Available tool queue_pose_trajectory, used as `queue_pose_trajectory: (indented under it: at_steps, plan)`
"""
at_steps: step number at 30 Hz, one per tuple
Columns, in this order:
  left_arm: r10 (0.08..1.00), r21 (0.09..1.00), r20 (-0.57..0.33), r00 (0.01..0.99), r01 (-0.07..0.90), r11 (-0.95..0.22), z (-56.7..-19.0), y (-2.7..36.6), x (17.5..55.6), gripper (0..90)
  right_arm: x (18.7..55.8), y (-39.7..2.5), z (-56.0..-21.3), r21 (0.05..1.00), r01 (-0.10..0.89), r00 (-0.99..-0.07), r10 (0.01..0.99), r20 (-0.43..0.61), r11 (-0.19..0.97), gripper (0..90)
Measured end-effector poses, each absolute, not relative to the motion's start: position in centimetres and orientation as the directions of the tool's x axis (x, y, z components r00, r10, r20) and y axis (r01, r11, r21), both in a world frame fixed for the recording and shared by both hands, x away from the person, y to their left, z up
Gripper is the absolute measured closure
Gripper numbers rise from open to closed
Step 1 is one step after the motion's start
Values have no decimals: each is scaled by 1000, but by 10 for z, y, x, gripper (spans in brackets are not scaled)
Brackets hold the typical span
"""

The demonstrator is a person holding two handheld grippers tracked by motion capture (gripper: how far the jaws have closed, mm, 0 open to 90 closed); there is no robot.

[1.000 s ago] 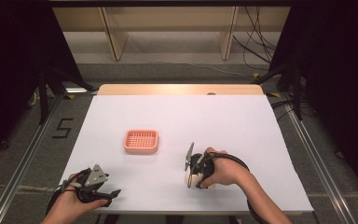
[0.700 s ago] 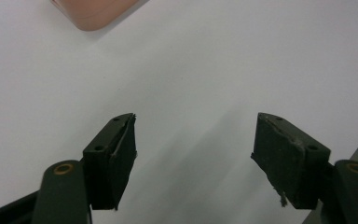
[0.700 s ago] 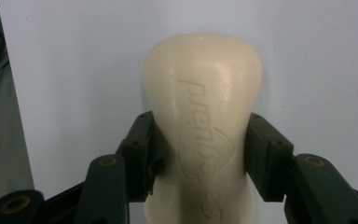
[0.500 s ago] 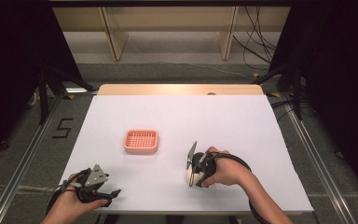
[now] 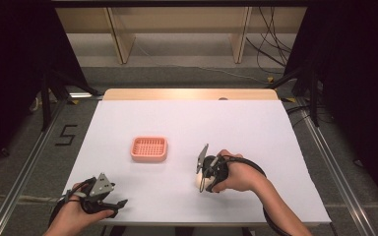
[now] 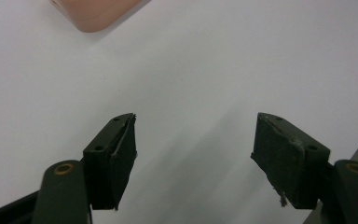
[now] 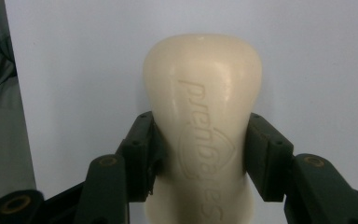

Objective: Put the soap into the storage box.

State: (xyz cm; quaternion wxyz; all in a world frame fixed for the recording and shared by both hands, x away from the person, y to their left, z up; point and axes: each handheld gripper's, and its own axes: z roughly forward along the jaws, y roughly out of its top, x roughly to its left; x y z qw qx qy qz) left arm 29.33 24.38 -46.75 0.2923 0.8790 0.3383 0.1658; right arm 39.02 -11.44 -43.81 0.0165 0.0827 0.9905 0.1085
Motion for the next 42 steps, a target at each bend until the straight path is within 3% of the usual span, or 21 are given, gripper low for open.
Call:
queue_pose_trajectory:
  at_steps: [4, 6, 12, 15, 21, 22, 23, 28, 29, 39, 40, 42]
  plan:
    - [698, 635, 87, 711, 500, -589, -467, 244, 293, 297, 395, -112, -433, 226, 129, -990, 139, -29, 965, 505]
    - [698, 636, 86, 711, 500, -588, -467, 244, 293, 297, 394, -111, -429, 217, 173, -983, 182, -23, 961, 505]
    - [688, 636, 101, 719, 485, -600, -467, 245, 294, 298, 398, -105, -422, 226, 165, -983, 179, -43, 960, 505]
    - [694, 640, 85, 715, 495, -588, -467, 244, 294, 298, 405, -100, -419, 217, 108, -990, 125, -69, 970, 505]
    - [694, 643, 110, 711, 482, -596, -465, 247, 295, 300, 407, -92, -419, 239, 150, -984, 169, -60, 959, 505]
    - [689, 639, 112, 716, 480, -602, -465, 248, 295, 300, 411, -91, -420, 250, 84, -991, 107, -81, 965, 505]
    - [699, 645, 88, 709, 494, -583, -465, 247, 294, 300, 408, -89, -419, 246, 138, -985, 159, -69, 959, 505]
    - [703, 650, 89, 706, 493, -578, -465, 247, 294, 301, 409, -86, -414, 256, 158, -981, 181, -70, 954, 505]
    - [697, 645, 92, 711, 491, -586, -465, 247, 294, 301, 412, -86, -414, 265, 120, -985, 148, -89, 957, 505]
    - [691, 644, 111, 714, 478, -597, -464, 248, 295, 301, 412, -84, -407, 293, 175, -974, 208, -86, 940, 505]
    - [701, 648, 95, 707, 491, -583, -464, 247, 294, 302, 415, -84, -408, 307, 135, -980, 172, -98, 942, 505]
    - [694, 647, 106, 712, 481, -592, -464, 248, 294, 302, 414, -83, -408, 302, 175, -974, 211, -88, 937, 505]
